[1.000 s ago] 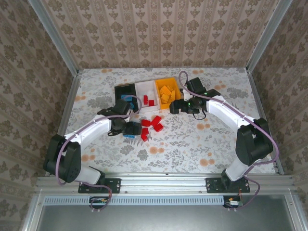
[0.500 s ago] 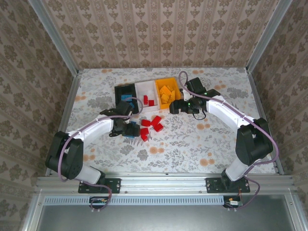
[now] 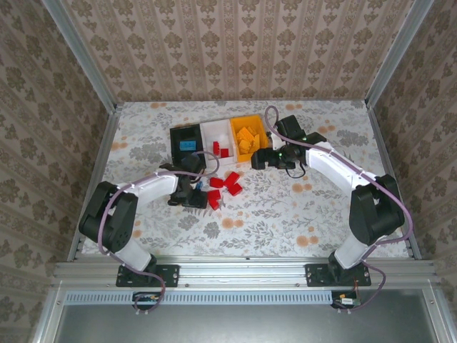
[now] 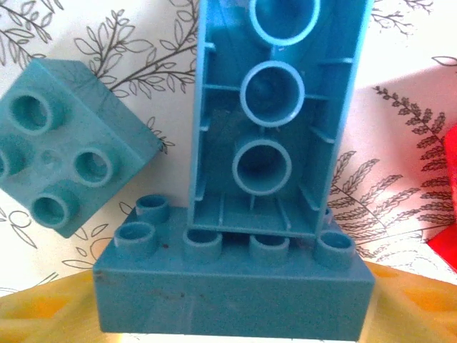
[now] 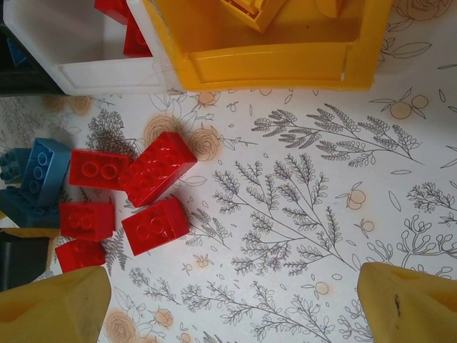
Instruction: Sort the legos into containers by color
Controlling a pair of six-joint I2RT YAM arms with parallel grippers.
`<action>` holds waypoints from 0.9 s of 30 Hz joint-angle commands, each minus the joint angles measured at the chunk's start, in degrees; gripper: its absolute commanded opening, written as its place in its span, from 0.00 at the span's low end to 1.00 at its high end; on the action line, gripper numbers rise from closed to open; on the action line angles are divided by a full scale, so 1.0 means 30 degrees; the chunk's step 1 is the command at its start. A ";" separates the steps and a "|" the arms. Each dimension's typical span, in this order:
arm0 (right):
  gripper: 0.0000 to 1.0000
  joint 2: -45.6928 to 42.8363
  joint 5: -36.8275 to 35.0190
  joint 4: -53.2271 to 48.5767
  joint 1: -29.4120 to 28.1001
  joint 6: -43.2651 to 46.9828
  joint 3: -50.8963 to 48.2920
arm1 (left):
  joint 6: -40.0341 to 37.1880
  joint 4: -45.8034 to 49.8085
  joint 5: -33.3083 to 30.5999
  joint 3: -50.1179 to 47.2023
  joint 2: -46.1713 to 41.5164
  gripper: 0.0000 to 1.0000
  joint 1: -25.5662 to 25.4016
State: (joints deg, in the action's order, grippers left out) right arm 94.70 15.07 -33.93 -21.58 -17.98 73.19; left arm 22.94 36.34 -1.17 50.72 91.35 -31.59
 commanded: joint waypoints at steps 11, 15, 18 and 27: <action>0.91 0.0271 0.0250 -0.0247 0.0075 -0.0096 0.0534 | -0.0293 0.0445 -0.0723 0.0965 0.0201 0.62 -0.0133; 0.91 0.0309 0.0283 -0.0236 0.0075 -0.0125 0.0563 | -0.0185 0.0733 -0.0782 0.0791 -0.0608 0.61 -0.0134; 0.91 0.0310 0.0296 -0.0269 0.0075 -0.0103 0.0563 | -0.0094 0.1386 -0.0726 0.0981 -0.1597 0.60 -0.0133; 0.91 0.0391 0.0353 -0.0099 0.0075 -0.0204 0.0477 | -0.0936 0.3222 0.0159 0.4183 -0.4377 0.60 0.1005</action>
State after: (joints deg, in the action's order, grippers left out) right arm 94.89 15.07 -33.93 -21.58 -18.00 73.19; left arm 22.13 43.07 -1.87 59.00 79.66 -30.33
